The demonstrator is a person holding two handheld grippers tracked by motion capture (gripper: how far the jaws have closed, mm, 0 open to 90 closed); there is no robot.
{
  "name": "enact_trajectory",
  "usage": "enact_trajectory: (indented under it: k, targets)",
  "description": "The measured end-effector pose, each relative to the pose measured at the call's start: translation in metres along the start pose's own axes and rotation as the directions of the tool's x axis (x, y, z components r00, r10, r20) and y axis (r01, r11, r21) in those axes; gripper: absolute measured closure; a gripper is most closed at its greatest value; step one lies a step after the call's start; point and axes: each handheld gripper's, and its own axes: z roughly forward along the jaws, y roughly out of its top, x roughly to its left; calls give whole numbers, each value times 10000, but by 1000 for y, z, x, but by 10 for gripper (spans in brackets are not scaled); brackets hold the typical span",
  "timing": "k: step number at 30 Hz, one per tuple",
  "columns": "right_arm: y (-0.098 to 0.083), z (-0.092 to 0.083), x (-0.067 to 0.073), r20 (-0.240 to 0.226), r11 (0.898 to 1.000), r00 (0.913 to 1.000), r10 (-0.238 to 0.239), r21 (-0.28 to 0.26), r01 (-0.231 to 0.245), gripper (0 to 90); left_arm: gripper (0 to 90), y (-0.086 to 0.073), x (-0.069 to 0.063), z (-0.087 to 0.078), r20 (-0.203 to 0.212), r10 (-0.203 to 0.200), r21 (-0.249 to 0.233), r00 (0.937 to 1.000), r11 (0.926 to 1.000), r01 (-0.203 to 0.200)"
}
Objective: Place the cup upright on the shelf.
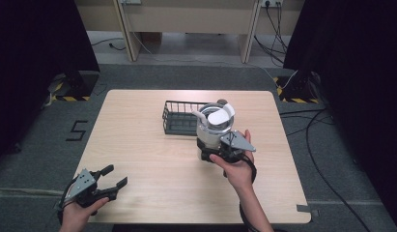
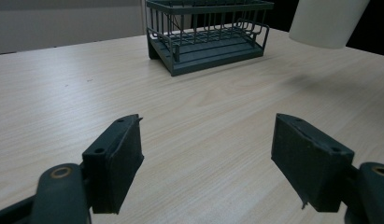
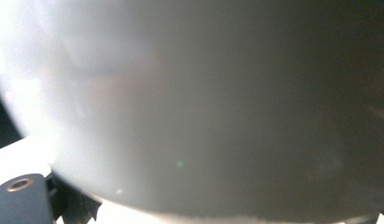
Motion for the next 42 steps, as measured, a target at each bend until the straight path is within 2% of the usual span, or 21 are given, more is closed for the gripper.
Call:
enact_trajectory:
  k: [26, 42]
  targets:
    - [36, 28, -13, 224, 9995, 9997, 18, -300, -11, 107, 239, 0, 1, -1, -27, -32, -52, 10000, 10000, 32]
    - [54, 48, -15, 189, 9993, 9998, 19, -385, -12, 107, 239, 1, 2, -2, -4, -100, -105, 10000, 9999, 100]
